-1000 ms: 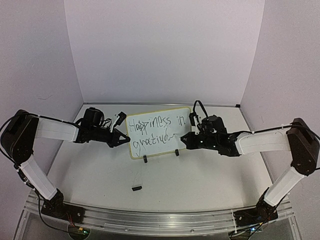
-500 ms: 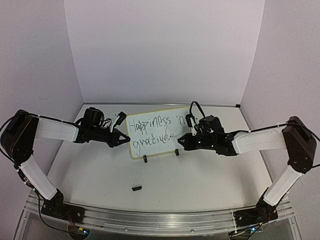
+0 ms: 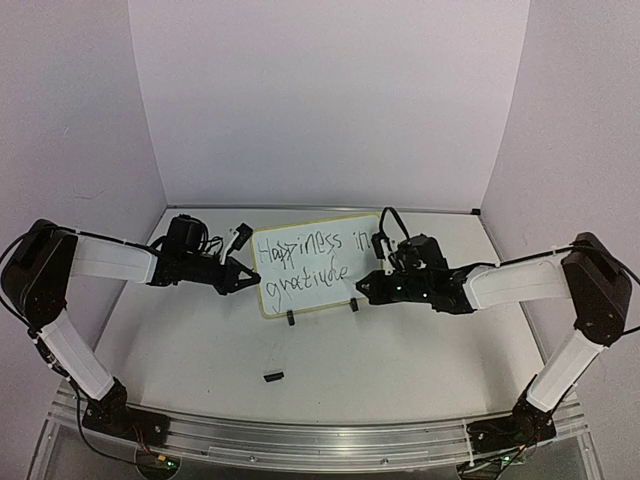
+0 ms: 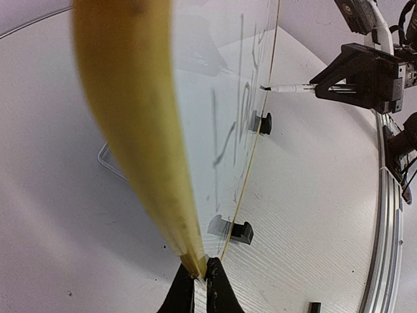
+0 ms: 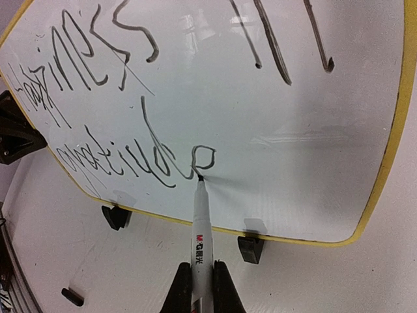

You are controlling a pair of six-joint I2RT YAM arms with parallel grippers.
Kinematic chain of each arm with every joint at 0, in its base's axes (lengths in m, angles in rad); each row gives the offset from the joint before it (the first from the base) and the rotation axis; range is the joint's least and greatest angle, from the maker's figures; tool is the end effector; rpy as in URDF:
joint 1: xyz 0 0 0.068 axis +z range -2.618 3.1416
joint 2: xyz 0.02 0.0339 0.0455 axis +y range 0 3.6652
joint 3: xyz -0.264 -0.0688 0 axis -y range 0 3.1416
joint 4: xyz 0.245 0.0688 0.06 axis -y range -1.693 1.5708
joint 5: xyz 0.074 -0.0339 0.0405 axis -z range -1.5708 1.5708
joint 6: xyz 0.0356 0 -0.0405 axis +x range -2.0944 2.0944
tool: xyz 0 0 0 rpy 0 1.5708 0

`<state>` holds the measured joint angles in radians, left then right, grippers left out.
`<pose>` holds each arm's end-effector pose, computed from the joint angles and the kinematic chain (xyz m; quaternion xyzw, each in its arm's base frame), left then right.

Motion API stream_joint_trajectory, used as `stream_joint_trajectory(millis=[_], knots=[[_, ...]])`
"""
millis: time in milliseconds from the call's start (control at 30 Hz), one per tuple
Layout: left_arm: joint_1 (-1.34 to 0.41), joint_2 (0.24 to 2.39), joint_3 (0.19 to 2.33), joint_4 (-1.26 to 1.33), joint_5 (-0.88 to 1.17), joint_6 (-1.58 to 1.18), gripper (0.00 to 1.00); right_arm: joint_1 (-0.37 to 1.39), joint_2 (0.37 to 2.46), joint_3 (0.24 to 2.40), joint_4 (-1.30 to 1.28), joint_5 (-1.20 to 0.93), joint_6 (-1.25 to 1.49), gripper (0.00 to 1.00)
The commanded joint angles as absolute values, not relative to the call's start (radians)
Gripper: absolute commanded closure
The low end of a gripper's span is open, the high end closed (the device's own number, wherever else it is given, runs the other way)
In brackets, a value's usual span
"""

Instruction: Write a sentence on the whiteboard

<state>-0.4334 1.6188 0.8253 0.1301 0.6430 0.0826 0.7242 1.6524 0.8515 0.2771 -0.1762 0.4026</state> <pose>0.2887 -0.1571 0.1815 0.3515 0.7892 -0.3522 0.3599 0.2577 0.2363 0.1879 -0.1815 0.8445 0.3304 0.3803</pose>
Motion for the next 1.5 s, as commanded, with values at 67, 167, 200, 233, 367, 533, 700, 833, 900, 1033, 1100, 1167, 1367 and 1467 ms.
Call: stream_joint_trajectory(millis=[67, 167, 200, 233, 367, 533, 700, 833, 900, 1033, 1100, 1167, 1367, 1467], knots=[[-0.428, 1.607, 0.85, 0.105, 0.549, 0.122, 1.0, 0.72, 1.649, 0.848, 0.276, -0.128, 0.41, 1.0], [-0.428, 1.608, 0.851, 0.106, 0.548, 0.122, 1.0, 0.719, 1.642, 0.85, 0.269, -0.116, 0.407, 1.0], [-0.428, 1.607, 0.851, 0.105, 0.548, 0.122, 1.0, 0.719, 1.638, 0.85, 0.265, -0.11, 0.407, 1.0], [-0.428, 1.608, 0.85, 0.105, 0.55, 0.122, 1.0, 0.719, 1.634, 0.85, 0.262, -0.104, 0.406, 1.0], [-0.428, 1.607, 0.851, 0.105, 0.55, 0.122, 1.0, 0.72, 1.604, 0.837, 0.249, -0.076, 0.402, 1.0], [-0.428, 1.604, 0.85, 0.106, 0.551, 0.122, 1.0, 0.72, 1.548, 0.811, 0.244, -0.052, 0.4, 1.0], [-0.429, 1.603, 0.849, 0.106, 0.552, 0.12, 1.0, 0.719, 1.518, 0.799, 0.232, -0.047, 0.402, 1.0], [-0.429, 1.602, 0.848, 0.106, 0.551, 0.121, 1.0, 0.719, 1.53, 0.795, 0.232, -0.056, 0.406, 1.0], [-0.43, 1.602, 0.849, 0.107, 0.552, 0.119, 1.0, 0.719, 1.538, 0.796, 0.232, -0.064, 0.408, 1.0], [-0.43, 1.602, 0.849, 0.104, 0.551, 0.121, 1.0, 0.72, 1.557, 0.8, 0.232, -0.076, 0.41, 1.0], [-0.43, 1.602, 0.849, 0.105, 0.55, 0.12, 1.0, 0.72, 1.568, 0.802, 0.232, -0.078, 0.41, 1.0], [-0.43, 1.603, 0.849, 0.103, 0.55, 0.121, 1.0, 0.72, 1.577, 0.806, 0.232, -0.076, 0.41, 1.0], [-0.43, 1.604, 0.85, 0.103, 0.549, 0.122, 1.0, 0.72, 1.595, 0.823, 0.233, -0.069, 0.405, 1.0], [-0.43, 1.605, 0.849, 0.103, 0.549, 0.122, 1.0, 0.719, 1.603, 0.832, 0.234, -0.066, 0.4, 1.0]])
